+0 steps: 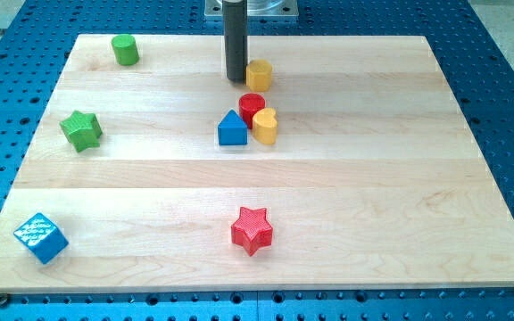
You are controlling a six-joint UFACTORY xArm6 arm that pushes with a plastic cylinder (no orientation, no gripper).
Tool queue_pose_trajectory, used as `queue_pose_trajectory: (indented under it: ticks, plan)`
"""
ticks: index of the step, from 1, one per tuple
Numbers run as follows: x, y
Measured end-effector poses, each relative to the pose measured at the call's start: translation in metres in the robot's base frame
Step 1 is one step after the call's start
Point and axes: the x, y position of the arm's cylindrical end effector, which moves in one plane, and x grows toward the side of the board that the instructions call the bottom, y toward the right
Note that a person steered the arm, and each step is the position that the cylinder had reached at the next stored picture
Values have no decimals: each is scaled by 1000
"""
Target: Place the hexagon above the triangle
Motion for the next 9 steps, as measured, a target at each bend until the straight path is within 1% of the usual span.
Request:
queue_pose_trajectory:
  ticks: [1,2,3,4,5,7,8,9]
  plan:
    - [-28,6]
    - [-31,51]
    - [-17,70]
    - [-3,33]
    - [21,-13]
    - [17,-41]
    - [37,-57]
    - [51,-29]
